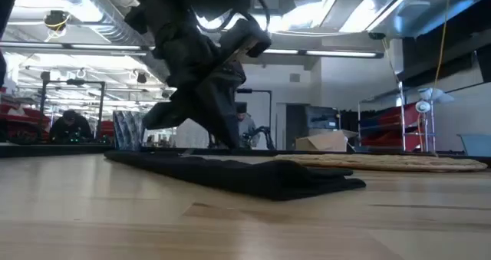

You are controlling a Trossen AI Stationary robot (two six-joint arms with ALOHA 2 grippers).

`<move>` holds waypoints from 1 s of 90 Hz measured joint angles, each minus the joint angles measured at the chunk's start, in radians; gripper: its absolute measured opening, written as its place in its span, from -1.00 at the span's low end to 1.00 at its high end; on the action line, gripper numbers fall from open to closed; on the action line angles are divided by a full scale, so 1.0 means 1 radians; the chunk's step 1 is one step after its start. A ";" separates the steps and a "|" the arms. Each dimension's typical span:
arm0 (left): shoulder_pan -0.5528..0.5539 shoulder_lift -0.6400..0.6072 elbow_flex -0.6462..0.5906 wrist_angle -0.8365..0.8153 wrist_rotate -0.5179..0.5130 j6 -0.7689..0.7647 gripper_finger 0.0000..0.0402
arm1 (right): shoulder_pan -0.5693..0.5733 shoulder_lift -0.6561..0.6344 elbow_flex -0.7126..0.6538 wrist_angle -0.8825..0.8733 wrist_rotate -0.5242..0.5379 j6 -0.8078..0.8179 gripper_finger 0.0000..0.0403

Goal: Set table place
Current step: Fold the black table napkin

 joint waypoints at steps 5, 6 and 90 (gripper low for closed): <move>0.000 0.000 0.000 0.019 0.000 0.000 -1.00 | 0.000 0.000 0.000 0.004 0.000 0.000 -1.00; 0.000 0.000 0.000 0.023 0.001 0.000 -1.00 | 0.000 0.000 0.000 0.005 0.000 0.000 -1.00; 0.022 -0.002 0.000 1.019 -0.019 0.475 -1.00 | 0.000 0.003 0.000 0.007 -0.192 -0.033 -1.00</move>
